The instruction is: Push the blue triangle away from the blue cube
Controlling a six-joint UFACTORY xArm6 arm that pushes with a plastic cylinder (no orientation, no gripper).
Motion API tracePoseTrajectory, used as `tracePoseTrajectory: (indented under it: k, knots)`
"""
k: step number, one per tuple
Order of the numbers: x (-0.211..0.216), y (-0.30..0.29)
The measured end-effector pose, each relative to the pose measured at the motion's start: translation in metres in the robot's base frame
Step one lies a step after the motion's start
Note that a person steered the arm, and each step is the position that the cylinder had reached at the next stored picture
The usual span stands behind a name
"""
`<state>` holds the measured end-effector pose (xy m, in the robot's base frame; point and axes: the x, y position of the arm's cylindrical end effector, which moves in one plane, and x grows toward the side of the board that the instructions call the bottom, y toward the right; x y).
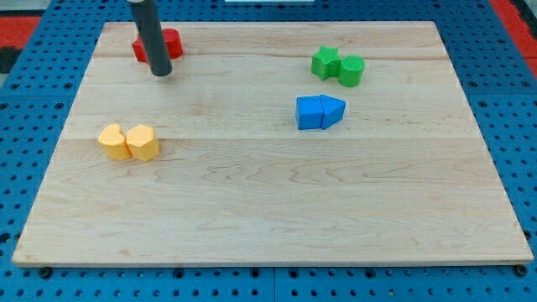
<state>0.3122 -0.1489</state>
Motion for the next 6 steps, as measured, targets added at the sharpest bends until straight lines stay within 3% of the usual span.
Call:
tracePoseTrajectory:
  k: [2,3,5,6]
  knots:
    - [0.001,0.143]
    - [0.032,0.165]
    - [0.055,0.220]
    - [0.079,0.215]
